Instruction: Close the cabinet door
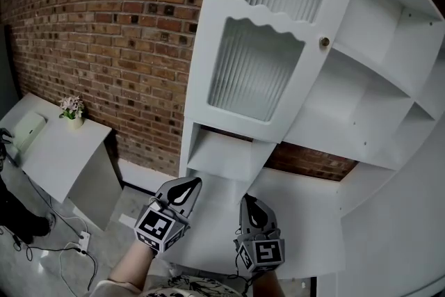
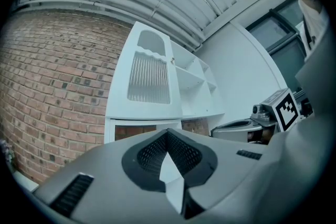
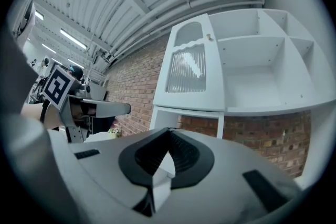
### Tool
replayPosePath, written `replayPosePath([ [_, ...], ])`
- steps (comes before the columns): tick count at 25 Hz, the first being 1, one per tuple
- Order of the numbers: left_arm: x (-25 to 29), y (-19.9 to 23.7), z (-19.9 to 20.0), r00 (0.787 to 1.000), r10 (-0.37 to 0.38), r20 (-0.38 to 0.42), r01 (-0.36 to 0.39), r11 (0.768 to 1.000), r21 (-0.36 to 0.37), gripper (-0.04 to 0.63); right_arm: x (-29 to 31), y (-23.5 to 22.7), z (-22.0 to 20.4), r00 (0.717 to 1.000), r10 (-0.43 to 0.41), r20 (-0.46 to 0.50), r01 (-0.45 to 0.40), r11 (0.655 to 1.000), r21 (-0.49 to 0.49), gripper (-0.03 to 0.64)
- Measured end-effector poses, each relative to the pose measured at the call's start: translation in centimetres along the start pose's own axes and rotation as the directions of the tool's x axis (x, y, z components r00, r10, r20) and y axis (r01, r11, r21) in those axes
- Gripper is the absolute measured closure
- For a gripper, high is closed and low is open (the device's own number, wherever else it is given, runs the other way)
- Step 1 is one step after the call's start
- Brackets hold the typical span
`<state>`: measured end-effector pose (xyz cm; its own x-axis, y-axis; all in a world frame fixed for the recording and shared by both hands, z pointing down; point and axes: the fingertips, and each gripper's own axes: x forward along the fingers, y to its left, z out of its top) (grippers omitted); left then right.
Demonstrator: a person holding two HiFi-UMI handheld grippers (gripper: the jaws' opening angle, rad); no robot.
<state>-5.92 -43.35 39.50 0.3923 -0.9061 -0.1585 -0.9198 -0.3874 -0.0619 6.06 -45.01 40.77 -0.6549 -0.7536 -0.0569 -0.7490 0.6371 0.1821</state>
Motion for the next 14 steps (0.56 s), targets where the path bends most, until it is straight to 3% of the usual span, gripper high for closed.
replayPosePath([
  [14, 0.3, -0.8, -1.4, 0.999, -0.002, -0.054, 0.001, 1.0, -0.021, 0.583, 0.0, 0.3, -1.6, 0.999, 0.017, -0.041, -0.016, 0.999, 0.03, 0.611],
])
